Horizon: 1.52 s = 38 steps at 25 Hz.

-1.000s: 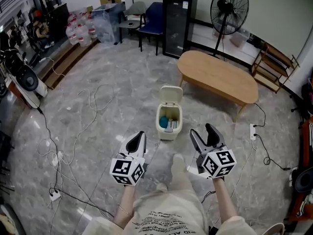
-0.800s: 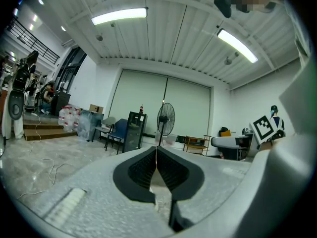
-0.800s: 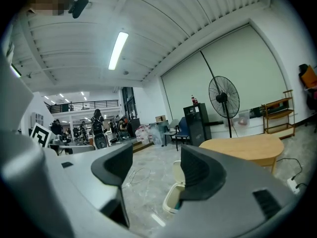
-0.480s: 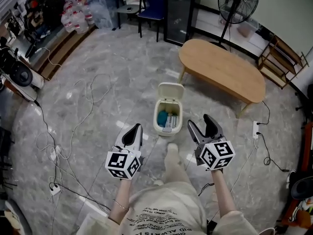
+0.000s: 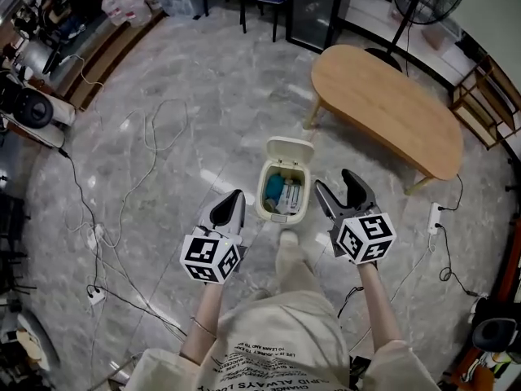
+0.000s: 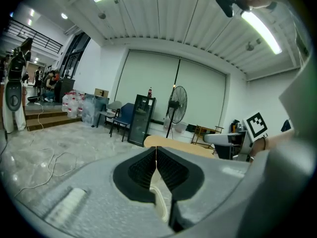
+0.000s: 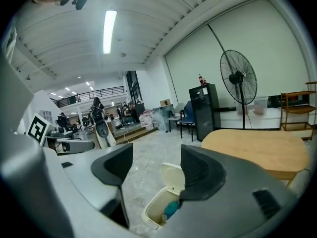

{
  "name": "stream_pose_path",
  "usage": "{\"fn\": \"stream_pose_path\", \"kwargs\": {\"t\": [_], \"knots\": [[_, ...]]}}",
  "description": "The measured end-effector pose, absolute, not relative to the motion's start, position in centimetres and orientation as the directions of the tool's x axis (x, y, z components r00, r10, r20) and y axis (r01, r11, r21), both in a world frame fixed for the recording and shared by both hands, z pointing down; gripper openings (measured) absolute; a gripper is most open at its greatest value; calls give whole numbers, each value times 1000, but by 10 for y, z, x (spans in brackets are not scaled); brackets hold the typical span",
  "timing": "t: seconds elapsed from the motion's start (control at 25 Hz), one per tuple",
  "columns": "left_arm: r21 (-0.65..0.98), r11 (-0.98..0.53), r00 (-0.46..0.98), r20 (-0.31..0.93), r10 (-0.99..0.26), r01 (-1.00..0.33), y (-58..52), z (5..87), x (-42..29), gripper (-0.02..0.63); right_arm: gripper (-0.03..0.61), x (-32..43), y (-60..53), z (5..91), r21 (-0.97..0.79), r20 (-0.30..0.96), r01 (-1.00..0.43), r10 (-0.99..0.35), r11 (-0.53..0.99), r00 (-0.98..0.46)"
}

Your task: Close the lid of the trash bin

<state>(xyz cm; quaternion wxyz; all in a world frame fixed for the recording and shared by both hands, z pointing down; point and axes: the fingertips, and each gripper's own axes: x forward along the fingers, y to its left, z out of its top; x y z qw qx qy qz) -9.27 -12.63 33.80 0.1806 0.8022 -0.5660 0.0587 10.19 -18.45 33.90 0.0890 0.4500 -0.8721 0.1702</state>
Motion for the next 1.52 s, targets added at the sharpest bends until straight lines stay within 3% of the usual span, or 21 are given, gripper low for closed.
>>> {"fn": "stream_pose_path", "kwargs": {"t": [0.68, 1.16, 1.52], "knots": [[337, -168, 322, 477, -818, -926, -239, 447, -84, 23, 302, 51, -331, 459, -40, 534, -640, -525, 768, -663], [390, -126, 345, 567, -748, -912, -253, 518, -82, 23, 302, 34, -342, 542, 50, 688, -492, -387, 869, -614], [428, -145, 400, 600, -692, -892, -245, 550, -82, 23, 301, 28, -335, 577, 89, 741, -468, -373, 879, -558]]}}
